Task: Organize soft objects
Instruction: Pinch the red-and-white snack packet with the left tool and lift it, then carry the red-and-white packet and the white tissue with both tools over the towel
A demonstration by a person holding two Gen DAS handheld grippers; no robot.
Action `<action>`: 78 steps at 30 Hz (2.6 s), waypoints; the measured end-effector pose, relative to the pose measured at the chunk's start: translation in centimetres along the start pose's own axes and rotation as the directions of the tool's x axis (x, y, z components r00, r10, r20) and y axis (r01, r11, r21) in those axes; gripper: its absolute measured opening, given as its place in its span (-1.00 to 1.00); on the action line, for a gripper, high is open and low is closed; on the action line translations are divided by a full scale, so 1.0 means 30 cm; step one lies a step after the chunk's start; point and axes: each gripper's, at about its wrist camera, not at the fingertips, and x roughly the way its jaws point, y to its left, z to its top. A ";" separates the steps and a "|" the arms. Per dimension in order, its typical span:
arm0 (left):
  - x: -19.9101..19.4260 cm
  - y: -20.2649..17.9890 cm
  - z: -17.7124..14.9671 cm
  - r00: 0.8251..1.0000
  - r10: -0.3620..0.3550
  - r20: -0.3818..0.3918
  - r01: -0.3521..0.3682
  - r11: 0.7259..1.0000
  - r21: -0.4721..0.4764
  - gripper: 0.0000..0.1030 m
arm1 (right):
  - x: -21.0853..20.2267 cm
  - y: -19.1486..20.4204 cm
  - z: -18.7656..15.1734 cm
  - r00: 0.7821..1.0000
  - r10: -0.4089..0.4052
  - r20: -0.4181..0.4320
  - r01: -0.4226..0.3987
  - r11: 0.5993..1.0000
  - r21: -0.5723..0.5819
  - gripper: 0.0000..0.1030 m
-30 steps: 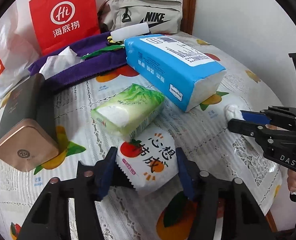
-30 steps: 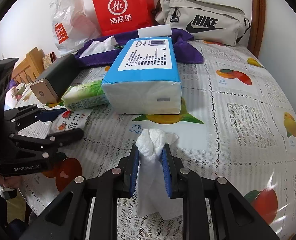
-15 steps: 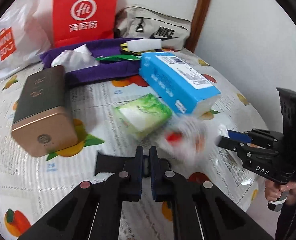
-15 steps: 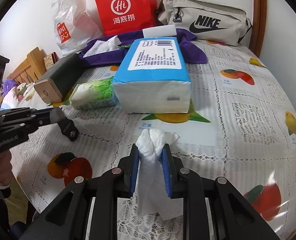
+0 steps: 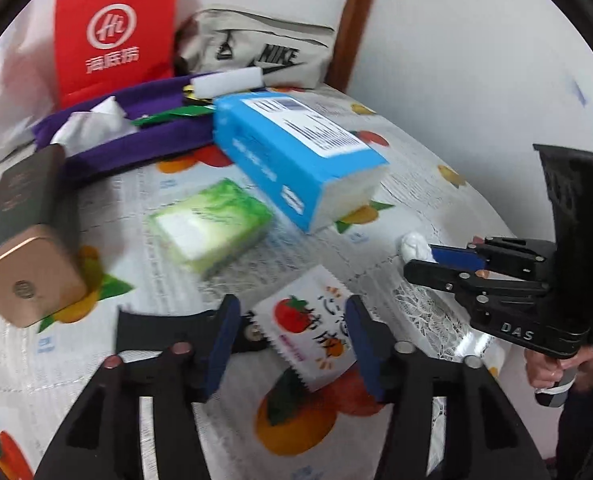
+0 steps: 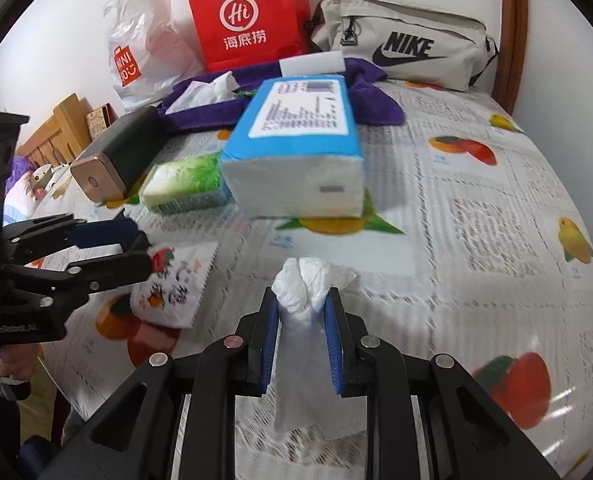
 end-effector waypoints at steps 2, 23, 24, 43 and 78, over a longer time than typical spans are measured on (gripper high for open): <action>0.025 -0.023 -0.003 1.000 0.020 -0.014 -0.019 0.999 0.033 0.18 | -0.005 -0.015 -0.012 1.000 -0.009 -0.004 0.009 1.000 0.003 -0.56; 0.044 -0.091 -0.019 0.999 0.049 -0.006 -0.048 0.984 0.170 -0.87 | -0.007 -0.062 -0.036 1.000 0.015 0.000 -0.015 0.998 0.056 -0.56; 0.035 -0.086 -0.018 0.999 0.048 -0.002 -0.047 0.986 0.159 -0.90 | -0.008 -0.060 -0.036 1.000 0.015 0.000 -0.015 0.998 0.056 -0.56; -0.158 0.156 -0.037 0.989 0.130 0.064 -0.121 0.983 -0.135 -0.90 | -0.001 0.034 0.036 1.000 0.029 0.004 -0.029 1.000 -0.006 -0.56; -0.279 0.457 0.248 0.954 0.289 0.078 -0.248 0.910 -0.332 -0.90 | 0.007 0.124 0.551 0.985 0.124 0.119 -0.115 0.990 -0.086 -0.56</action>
